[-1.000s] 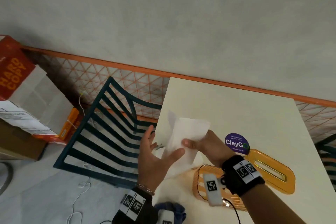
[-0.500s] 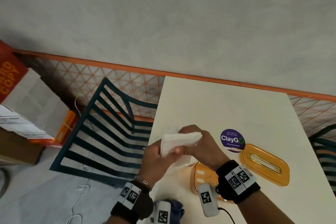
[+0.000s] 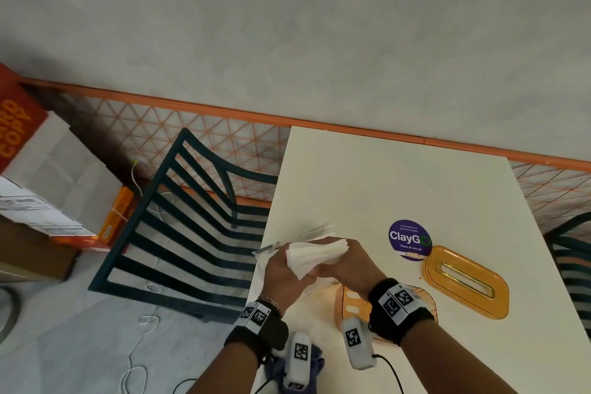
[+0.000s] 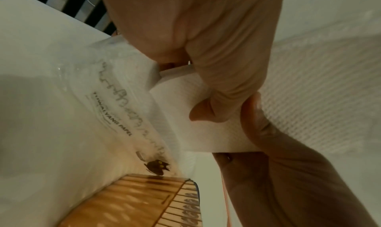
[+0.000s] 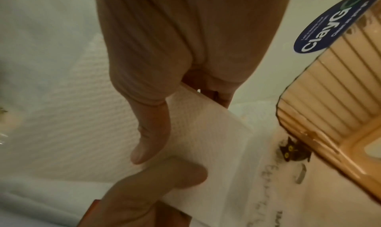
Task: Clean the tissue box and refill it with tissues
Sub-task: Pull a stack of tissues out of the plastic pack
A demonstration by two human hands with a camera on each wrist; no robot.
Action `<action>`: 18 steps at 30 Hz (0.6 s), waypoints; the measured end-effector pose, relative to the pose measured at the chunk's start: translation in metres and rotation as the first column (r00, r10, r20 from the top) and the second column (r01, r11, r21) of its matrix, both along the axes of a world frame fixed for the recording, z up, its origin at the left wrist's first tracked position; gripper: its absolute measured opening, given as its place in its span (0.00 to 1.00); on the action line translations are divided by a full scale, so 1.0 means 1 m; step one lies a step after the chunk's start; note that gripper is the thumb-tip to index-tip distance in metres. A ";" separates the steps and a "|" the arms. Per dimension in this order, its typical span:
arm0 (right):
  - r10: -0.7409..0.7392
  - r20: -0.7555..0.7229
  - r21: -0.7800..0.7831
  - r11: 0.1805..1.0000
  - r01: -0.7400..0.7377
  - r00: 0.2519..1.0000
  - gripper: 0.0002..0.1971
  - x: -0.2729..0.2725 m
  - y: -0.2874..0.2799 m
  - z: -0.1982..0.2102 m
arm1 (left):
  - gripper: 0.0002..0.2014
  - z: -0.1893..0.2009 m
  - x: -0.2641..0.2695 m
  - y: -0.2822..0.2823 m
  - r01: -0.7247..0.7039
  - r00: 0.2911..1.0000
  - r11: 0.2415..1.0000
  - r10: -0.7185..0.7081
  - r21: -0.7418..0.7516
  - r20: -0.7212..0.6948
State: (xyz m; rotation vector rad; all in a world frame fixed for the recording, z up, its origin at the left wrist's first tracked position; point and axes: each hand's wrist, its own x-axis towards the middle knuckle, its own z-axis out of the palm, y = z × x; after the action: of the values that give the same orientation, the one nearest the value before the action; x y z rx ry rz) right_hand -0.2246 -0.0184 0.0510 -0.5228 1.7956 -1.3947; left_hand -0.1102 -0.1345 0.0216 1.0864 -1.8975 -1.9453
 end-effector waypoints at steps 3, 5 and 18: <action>-0.008 0.025 -0.026 1.000 0.008 1.000 0.24 0.001 -0.005 0.004 | 0.21 0.000 -0.006 -0.001 -0.009 1.000 0.998 0.009 -0.055 0.000; 0.003 -0.003 -0.025 1.000 -0.003 1.000 0.23 0.000 -0.006 0.008 | 0.18 0.002 -0.010 -0.004 -0.050 0.998 0.999 0.050 -0.004 0.026; -0.142 -0.139 0.089 0.984 0.155 0.980 0.13 -0.053 0.050 0.072 | 0.17 0.020 -0.010 -0.020 -0.008 0.997 0.853 0.050 0.521 -0.066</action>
State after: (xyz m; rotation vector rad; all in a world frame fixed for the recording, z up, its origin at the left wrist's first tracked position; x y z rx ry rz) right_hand -0.2773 0.0312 0.1232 -0.4445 2.0354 -1.3889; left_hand -0.1206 -0.1546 0.0416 1.1294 -1.3245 -2.5229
